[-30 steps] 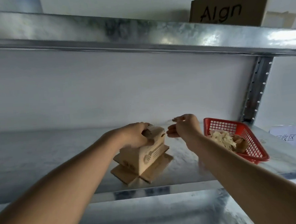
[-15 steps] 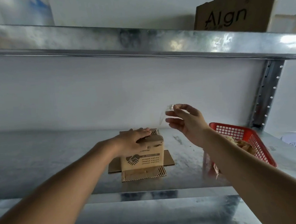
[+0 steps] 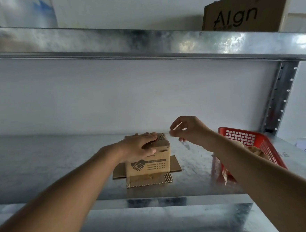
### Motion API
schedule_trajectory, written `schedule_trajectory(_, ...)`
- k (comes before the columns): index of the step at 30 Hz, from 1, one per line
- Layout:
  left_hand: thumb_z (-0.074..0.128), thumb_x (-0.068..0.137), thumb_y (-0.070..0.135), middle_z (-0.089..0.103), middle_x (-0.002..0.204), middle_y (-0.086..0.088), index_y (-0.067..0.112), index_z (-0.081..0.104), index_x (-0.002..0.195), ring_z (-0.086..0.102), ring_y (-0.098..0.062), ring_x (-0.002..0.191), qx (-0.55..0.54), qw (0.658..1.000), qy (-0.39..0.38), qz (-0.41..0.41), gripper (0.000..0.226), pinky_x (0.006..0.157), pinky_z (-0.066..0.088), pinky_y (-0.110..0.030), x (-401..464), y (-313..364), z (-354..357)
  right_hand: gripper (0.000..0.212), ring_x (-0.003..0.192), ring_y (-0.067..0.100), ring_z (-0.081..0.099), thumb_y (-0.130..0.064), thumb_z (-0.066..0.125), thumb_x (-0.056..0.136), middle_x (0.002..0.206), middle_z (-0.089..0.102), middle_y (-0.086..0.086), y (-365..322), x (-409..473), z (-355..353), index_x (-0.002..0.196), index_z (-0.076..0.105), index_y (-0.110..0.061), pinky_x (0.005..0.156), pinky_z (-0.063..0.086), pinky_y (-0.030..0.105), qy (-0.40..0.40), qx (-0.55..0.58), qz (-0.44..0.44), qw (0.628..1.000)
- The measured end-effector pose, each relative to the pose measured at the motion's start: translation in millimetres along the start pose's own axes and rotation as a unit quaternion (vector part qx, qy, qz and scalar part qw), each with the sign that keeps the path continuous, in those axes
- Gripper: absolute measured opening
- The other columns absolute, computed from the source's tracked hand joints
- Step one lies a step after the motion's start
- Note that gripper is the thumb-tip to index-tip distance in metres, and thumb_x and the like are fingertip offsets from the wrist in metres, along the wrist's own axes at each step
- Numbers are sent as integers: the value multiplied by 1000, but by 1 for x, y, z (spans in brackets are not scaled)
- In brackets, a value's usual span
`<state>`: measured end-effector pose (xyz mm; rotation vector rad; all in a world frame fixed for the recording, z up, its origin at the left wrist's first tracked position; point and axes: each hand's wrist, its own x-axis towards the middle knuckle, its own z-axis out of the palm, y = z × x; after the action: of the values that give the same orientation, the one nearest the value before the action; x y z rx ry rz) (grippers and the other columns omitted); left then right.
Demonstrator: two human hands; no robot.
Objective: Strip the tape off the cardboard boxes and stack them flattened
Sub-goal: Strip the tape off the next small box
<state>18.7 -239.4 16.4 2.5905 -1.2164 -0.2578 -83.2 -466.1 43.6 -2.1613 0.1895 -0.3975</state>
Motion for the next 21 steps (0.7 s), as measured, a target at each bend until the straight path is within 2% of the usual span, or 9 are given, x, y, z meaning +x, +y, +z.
schedule_trajectory(4, 43, 103, 58, 10, 169, 25, 48, 20, 161, 16, -17, 156, -2, 1000, 2, 6, 63, 120, 26, -42, 2, 2, -1, 15, 89, 13, 67, -16, 83, 85, 100, 70, -14, 14, 3, 13, 83, 78, -30, 62, 47, 23, 107, -79, 0, 991)
schedule_trajectory(6, 43, 104, 58, 11, 169, 25, 47, 22, 161, 12, -18, 158, -4, 1000, 6, 8, 62, 122, 21, -44, 2, 1, 0, 18, 93, 13, 63, -16, 83, 85, 103, 66, -14, 18, 7, 18, 92, 79, -31, 62, 42, 21, 123, -78, 9, 989)
schedule_trajectory(8, 43, 104, 58, 11, 169, 25, 45, 23, 161, 9, -20, 159, -1, 1000, 10, 9, 61, 124, 18, -46, 3, 1, 1, 17, 91, 16, 62, -18, 84, 85, 100, 70, -12, 21, 8, 20, 98, 78, -29, 61, 41, 23, 117, -79, 1, 990)
schedule_trajectory(11, 42, 104, 59, 13, 169, 25, 45, 24, 161, 11, -22, 158, 10, 1000, 13, 11, 61, 125, 20, -48, 4, 1, 1, 6, 80, 15, 65, -23, 84, 85, 89, 73, -6, 21, 8, 24, 88, 79, -23, 57, 38, 21, 115, -71, -2, 991)
schedule_trajectory(16, 42, 104, 59, 15, 168, 24, 45, 25, 160, 16, -23, 157, 14, 1000, 23, 13, 60, 124, 23, -48, 3, 1, 3, 8, 60, 11, 70, -13, 84, 82, 65, 74, -4, 17, 9, 39, 76, 81, -17, 62, 55, 25, 136, -62, -1, 989)
schedule_trajectory(18, 42, 104, 59, 15, 168, 24, 46, 25, 160, 16, -23, 158, 14, 1000, 23, 12, 61, 124, 23, -49, 3, 0, 3, 13, 58, 10, 71, -9, 80, 84, 66, 74, -3, 16, 10, 41, 74, 81, -18, 59, 56, 22, 124, -66, 3, 990)
schedule_trajectory(21, 41, 104, 61, 15, 169, 22, 47, 23, 160, 16, -24, 157, 20, 1000, 19, 9, 61, 123, 24, -49, 4, 0, 2, 18, 68, 16, 76, -2, 70, 92, 79, 77, 5, 14, 14, 38, 83, 81, -13, 64, 62, 25, 87, -10, 50, 995)
